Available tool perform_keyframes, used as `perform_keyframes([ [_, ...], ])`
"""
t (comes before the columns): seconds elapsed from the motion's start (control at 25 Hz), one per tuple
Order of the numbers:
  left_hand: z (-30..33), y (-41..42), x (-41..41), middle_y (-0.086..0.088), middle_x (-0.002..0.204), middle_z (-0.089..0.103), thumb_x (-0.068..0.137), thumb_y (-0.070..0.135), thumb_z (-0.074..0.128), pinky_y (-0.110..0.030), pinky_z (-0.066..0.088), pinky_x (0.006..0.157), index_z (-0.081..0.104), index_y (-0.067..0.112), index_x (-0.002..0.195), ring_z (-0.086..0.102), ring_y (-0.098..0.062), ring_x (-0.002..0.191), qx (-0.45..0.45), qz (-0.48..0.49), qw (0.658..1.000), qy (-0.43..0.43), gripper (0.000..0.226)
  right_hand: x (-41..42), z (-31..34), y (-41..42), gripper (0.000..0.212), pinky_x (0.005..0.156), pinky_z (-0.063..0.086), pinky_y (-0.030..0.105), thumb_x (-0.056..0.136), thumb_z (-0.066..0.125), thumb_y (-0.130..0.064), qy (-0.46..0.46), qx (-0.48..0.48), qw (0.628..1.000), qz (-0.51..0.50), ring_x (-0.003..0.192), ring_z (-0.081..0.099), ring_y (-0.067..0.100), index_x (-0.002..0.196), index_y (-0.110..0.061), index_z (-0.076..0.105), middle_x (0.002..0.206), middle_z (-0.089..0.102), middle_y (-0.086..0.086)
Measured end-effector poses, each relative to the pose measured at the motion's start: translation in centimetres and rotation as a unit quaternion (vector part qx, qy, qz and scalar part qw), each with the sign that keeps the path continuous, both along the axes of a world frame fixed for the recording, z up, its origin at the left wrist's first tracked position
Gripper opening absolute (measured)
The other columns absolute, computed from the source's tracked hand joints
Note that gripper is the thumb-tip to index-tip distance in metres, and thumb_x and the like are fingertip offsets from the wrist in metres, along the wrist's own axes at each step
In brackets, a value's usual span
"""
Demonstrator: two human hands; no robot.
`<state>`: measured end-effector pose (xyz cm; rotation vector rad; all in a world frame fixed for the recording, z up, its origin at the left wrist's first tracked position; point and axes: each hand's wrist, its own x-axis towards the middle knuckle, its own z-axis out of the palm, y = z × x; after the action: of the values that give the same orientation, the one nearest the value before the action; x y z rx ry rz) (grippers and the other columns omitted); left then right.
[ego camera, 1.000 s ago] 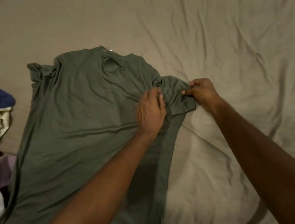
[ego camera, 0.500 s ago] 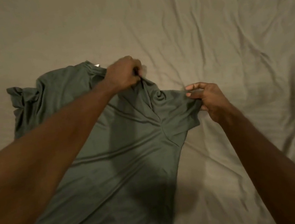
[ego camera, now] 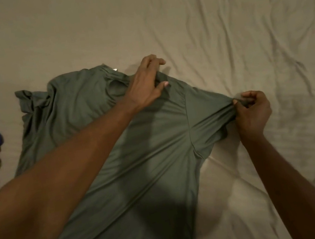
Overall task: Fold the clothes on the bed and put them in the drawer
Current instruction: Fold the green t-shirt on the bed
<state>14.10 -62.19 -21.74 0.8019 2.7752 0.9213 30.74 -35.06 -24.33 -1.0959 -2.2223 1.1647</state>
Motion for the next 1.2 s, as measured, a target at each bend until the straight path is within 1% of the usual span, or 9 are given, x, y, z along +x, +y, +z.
perform_keyframes([
  [0.12,0.9,-2.4,2.7,-0.016,0.131,0.054,0.090,0.019,0.068,-0.041,0.046,0.108,0.059,0.007,0.130,0.054,-0.031,0.125,0.029,0.027,0.997,0.060,0.043,0.4,0.5,-0.1,0.028,0.089,0.057,0.042,0.085,0.072,-0.031,-0.028,-0.036,0.998,-0.051,0.085,0.067,0.016,0.106,-0.013,0.065,0.089,0.068,-0.002],
  [0.28,1.8,-3.9,11.4,-0.003,0.099,0.060,0.092,0.029,0.070,-0.035,0.050,0.072,0.067,0.016,0.102,0.060,-0.022,0.088,0.026,0.054,0.993,0.102,0.016,2.3,3.0,-1.4,0.019,0.058,0.061,0.036,0.091,0.062,-0.010,-0.058,-0.288,0.953,-0.069,0.071,0.071,0.029,0.108,-0.003,0.059,0.092,0.070,0.019],
  [0.36,1.7,-2.2,16.0,0.000,0.090,0.060,0.089,0.033,0.074,-0.033,0.048,0.063,0.068,0.020,0.092,0.060,-0.021,0.080,0.043,0.001,0.995,0.093,0.014,3.1,4.3,-2.3,0.015,0.049,0.051,0.028,0.091,0.070,-0.012,-0.115,-0.318,0.941,-0.023,0.059,0.068,0.023,0.098,0.001,0.066,0.080,0.073,0.016],
  [0.52,-0.3,4.3,21.1,-0.004,0.095,0.062,0.080,0.041,0.078,-0.032,0.045,0.054,0.071,0.019,0.101,0.060,-0.022,0.084,0.009,-0.080,0.994,0.067,0.031,1.5,5.2,-1.4,0.017,0.043,0.033,0.023,0.082,0.082,-0.012,-0.157,-0.316,0.936,0.011,0.048,0.045,0.017,0.076,-0.003,0.068,0.066,0.057,0.012],
  [0.64,-0.9,8.6,21.8,-0.005,0.096,0.058,0.074,0.037,0.080,-0.031,0.044,0.047,0.064,0.018,0.096,0.060,-0.023,0.086,-0.079,-0.056,0.994,0.044,0.033,0.3,5.3,-0.3,0.016,0.050,0.044,0.027,0.083,0.078,-0.009,-0.121,-0.313,0.942,0.000,0.056,0.055,0.014,0.076,-0.014,0.064,0.071,0.061,0.006],
  [0.76,-1.5,10.7,21.3,-0.005,0.089,0.061,0.080,0.024,0.071,-0.031,0.043,0.049,0.066,0.018,0.085,0.061,-0.024,0.084,-0.134,-0.054,0.981,0.129,0.010,-0.2,4.6,0.5,0.022,0.054,0.056,0.026,0.090,0.071,-0.007,-0.105,-0.311,0.945,0.002,0.055,0.057,0.013,0.076,-0.016,0.058,0.070,0.059,0.007],
  [0.96,-1.1,10.8,22.2,-0.004,0.083,0.060,0.083,0.017,0.053,-0.032,0.039,0.047,0.065,0.016,0.077,0.058,-0.023,0.080,0.001,-0.047,0.985,0.168,0.014,0.3,4.0,1.5,0.028,0.043,0.050,0.024,0.090,0.068,0.003,-0.103,-0.285,0.953,0.010,0.047,0.053,0.013,0.074,-0.016,0.054,0.065,0.056,0.006],
  [1.08,-1.1,11.1,23.4,-0.005,0.079,0.058,0.084,0.015,0.062,-0.034,0.036,0.047,0.065,0.015,0.076,0.056,-0.026,0.076,0.050,-0.055,0.991,0.114,0.009,1.1,3.0,1.5,0.025,0.061,0.056,0.031,0.078,0.072,0.008,-0.068,-0.206,0.976,-0.017,0.071,0.066,0.027,0.083,-0.015,0.064,0.078,0.067,0.008],
  [1.2,-1.9,11.1,23.1,-0.008,0.078,0.061,0.078,0.010,0.076,-0.033,0.045,0.049,0.072,0.011,0.082,0.061,-0.030,0.073,0.043,-0.060,0.995,0.064,0.006,2.1,2.4,0.6,0.032,0.078,0.053,0.031,0.077,0.076,-0.004,-0.099,-0.047,0.994,0.017,0.092,0.069,0.027,0.104,-0.015,0.066,0.095,0.070,0.005],
])
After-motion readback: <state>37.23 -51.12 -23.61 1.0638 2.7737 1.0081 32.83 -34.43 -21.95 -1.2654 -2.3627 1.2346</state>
